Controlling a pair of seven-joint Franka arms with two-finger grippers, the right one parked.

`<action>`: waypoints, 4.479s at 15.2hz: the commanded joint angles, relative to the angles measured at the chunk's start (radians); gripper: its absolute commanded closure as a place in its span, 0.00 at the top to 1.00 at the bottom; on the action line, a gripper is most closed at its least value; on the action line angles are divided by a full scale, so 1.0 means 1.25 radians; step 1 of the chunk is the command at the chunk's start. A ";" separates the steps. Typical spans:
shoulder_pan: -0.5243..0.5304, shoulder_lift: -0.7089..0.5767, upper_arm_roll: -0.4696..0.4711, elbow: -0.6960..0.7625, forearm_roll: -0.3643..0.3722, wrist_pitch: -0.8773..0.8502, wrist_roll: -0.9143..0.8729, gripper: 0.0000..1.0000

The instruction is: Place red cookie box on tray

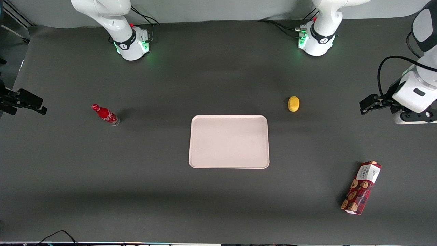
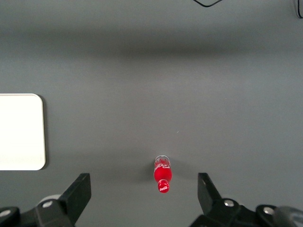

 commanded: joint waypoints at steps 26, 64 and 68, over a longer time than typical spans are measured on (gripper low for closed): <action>0.010 0.393 0.085 0.291 -0.006 0.076 0.473 1.00; 0.011 0.677 0.094 0.294 -0.011 0.495 0.682 0.00; 0.003 0.603 0.088 0.295 -0.002 0.368 0.585 0.00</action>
